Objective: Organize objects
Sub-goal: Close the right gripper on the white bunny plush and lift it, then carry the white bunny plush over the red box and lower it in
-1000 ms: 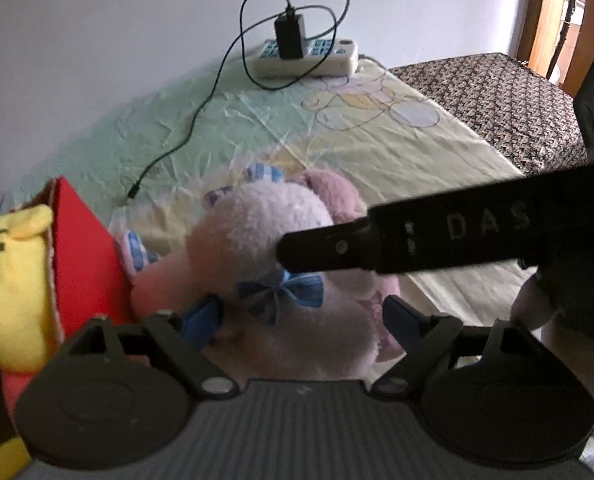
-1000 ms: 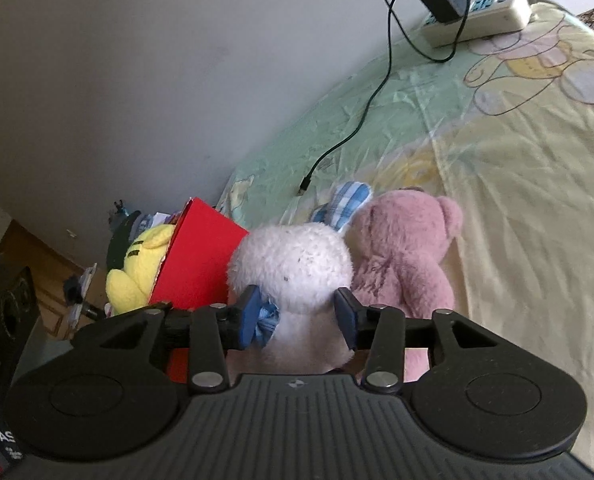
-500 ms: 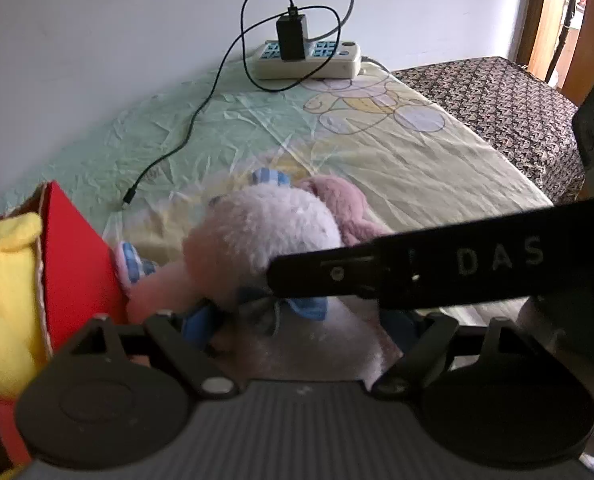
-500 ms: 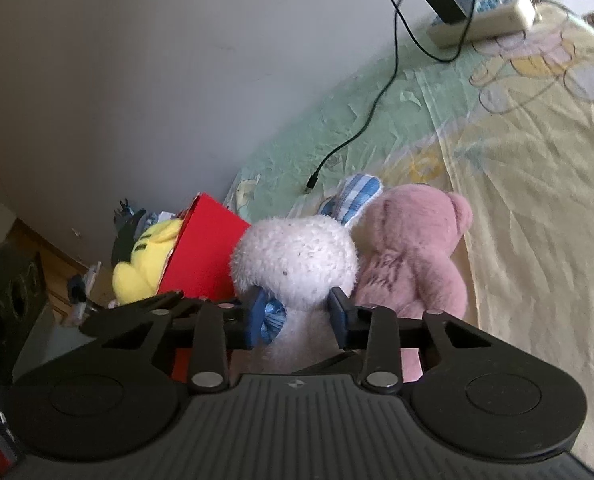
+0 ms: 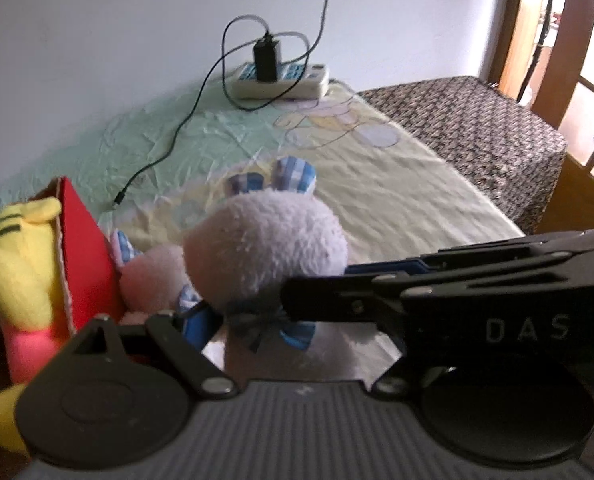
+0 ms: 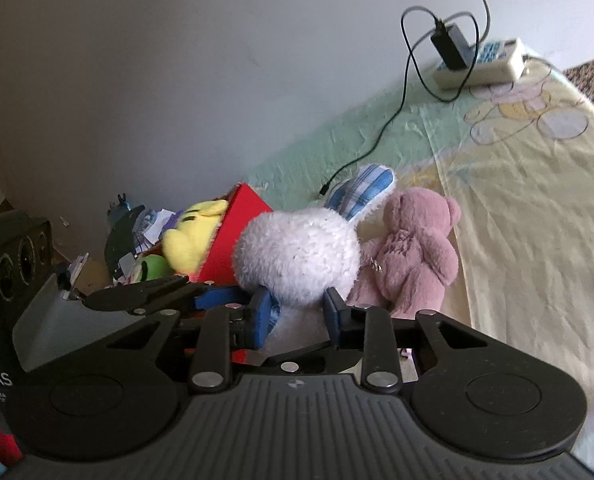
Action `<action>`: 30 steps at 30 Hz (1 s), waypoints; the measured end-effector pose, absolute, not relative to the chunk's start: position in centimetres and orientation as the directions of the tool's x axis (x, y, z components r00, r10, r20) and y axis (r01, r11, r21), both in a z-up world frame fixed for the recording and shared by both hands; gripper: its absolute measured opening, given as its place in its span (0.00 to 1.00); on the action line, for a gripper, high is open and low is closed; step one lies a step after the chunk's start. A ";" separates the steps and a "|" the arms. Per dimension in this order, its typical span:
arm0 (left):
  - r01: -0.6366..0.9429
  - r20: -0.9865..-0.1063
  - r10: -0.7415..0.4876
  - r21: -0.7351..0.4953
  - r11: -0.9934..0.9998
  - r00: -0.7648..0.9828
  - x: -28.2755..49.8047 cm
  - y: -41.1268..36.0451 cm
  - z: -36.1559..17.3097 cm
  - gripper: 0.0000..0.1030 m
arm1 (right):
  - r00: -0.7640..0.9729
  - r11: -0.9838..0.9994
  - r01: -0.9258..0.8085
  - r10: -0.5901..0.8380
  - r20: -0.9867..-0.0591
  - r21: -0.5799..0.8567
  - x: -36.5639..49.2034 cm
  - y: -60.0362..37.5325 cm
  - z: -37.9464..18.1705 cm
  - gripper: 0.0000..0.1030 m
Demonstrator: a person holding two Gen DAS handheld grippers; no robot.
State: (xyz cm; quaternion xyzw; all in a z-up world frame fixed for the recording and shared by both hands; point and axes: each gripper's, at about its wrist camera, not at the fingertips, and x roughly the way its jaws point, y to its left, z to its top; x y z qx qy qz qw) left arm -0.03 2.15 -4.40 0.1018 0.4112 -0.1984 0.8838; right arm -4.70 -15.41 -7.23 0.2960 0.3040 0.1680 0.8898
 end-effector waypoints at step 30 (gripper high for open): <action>0.363 -0.576 -0.313 -0.030 0.931 0.756 -9.2 9.3 4.4 0.81 | 0.794 0.797 -0.349 0.531 -0.295 0.493 -7.2 -6.4 1.2 0.30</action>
